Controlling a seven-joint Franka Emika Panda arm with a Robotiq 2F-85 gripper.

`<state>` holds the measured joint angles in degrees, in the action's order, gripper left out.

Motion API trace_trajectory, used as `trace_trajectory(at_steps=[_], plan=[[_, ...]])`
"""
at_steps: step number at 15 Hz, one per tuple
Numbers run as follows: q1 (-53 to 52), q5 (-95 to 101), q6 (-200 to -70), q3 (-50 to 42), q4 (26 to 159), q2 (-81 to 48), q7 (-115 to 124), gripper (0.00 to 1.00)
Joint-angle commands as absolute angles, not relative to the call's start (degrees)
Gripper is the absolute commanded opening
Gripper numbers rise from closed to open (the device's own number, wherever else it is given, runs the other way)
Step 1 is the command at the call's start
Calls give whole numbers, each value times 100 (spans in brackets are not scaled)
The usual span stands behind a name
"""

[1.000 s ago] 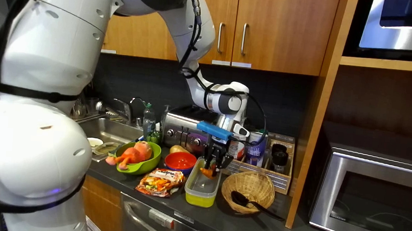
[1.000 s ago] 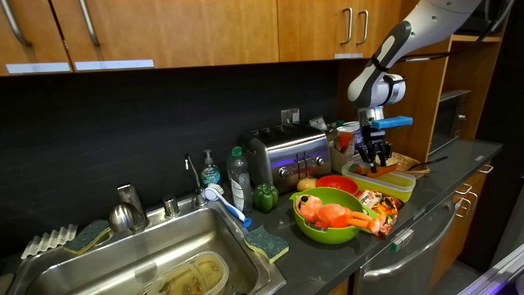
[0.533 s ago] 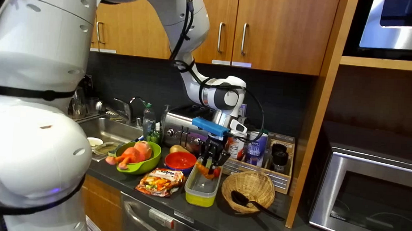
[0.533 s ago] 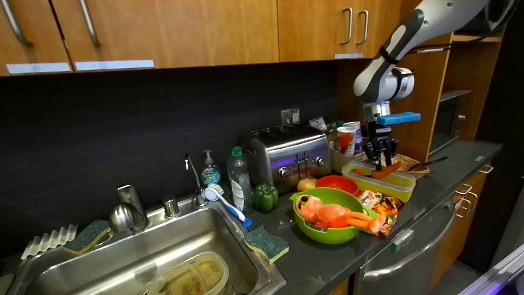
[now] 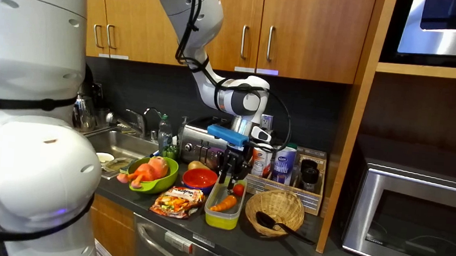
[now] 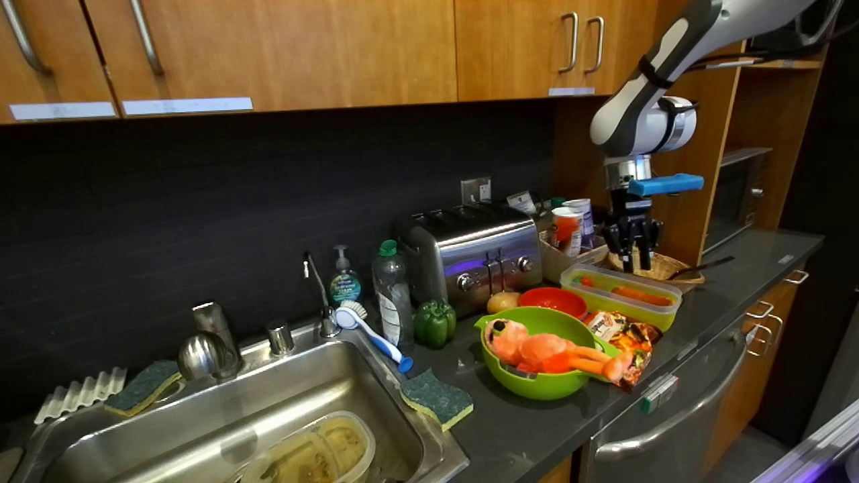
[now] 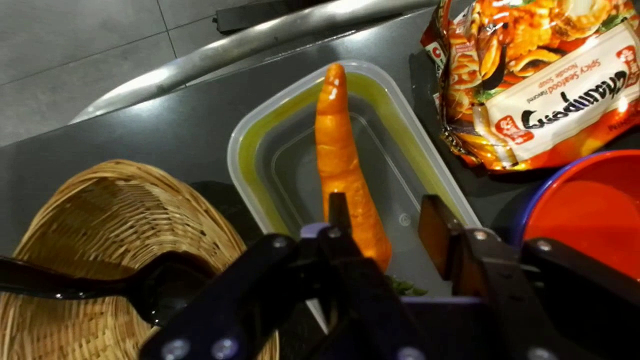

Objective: Put the carrot in the basket.

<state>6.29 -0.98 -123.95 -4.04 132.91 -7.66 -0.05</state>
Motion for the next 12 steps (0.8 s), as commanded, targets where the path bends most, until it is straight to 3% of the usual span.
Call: trace_trajectory(at_steps=[1, 2, 3, 4, 5, 10, 11, 12], plan=[[581, -28, -12454, -451, 13529, -491, 30, 18], [577, -27, -12436, -448, 13542, -490, 41, 18], [576, -24, -12427, -448, 13532, -529, 40, 44], [572, -17, -12418, -446, 13537, -552, 56, 58], [573, -17, -12411, -446, 13549, -564, 52, 66], [574, -23, -12398, -445, 13586, -593, 40, 89], [573, -26, -12395, -444, 13592, -593, 37, 88], [575, -31, -12394, -444, 13589, -602, 32, 80]])
